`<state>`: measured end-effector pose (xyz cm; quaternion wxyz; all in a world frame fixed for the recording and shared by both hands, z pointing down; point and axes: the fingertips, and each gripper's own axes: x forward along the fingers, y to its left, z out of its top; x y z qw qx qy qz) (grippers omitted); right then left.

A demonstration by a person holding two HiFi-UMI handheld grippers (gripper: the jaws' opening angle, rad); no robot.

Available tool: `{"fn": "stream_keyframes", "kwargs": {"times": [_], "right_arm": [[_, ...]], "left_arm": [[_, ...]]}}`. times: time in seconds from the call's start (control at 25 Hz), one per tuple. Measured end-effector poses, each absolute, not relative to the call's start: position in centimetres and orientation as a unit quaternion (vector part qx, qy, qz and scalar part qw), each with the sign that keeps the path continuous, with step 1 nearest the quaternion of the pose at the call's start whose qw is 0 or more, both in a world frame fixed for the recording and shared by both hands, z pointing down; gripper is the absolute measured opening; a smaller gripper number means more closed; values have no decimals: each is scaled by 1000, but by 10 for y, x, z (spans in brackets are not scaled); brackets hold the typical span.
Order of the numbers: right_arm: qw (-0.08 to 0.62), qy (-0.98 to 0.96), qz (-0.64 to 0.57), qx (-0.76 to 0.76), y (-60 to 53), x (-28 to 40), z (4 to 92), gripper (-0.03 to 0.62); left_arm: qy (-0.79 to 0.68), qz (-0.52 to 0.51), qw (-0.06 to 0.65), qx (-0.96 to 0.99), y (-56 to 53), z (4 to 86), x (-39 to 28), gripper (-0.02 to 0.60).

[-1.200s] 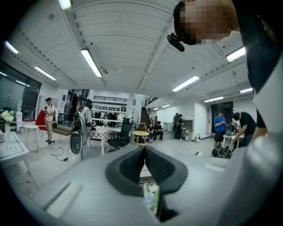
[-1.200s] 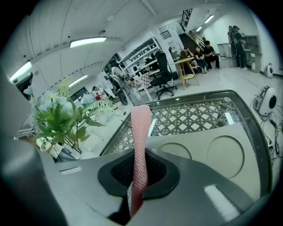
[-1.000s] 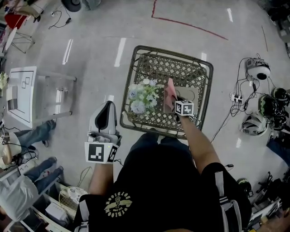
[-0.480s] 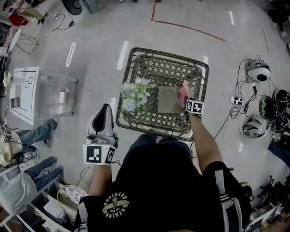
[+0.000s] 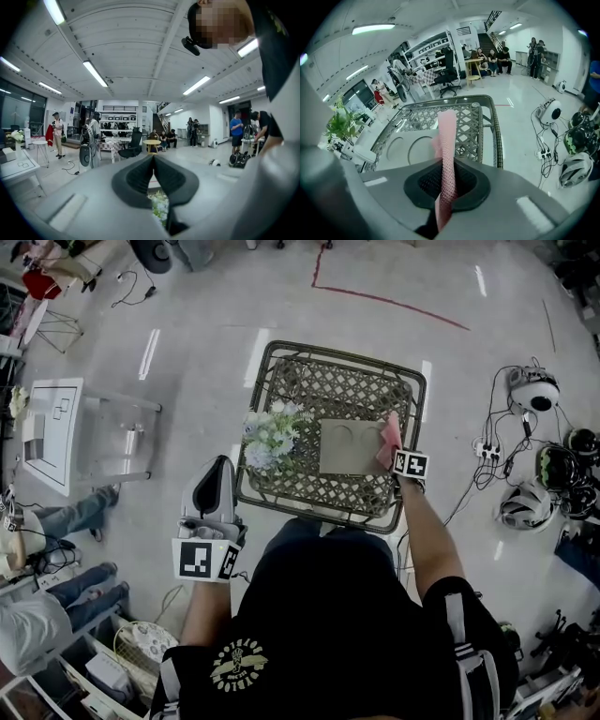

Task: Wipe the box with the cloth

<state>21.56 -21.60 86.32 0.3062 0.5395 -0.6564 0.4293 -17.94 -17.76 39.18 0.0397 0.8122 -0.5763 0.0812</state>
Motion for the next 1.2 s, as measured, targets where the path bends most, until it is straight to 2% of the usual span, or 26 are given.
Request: {"fn": "stream_keyframes", "kwargs": {"times": [0.2, 0.44, 0.68, 0.96, 1.2], "right_arm": [[270, -700, 413, 516, -215, 196, 838, 17], [208, -764, 442, 423, -192, 89, 800, 17], [236, -777, 456, 365, -182, 6, 817, 17], [270, -768, 461, 352, -181, -18, 848, 17], [291, -755, 442, 386, -181, 15, 857, 17]], "left_arm": [[-581, 76, 37, 810, -173, 388, -176, 0], [-588, 68, 34, 805, -165, 383, -179, 0], [-607, 78, 36, 790, -151, 384, -202, 0], [-629, 95, 40, 770, -137, 389, -232, 0], [-628, 96, 36, 772, -140, 386, -236, 0]]}}
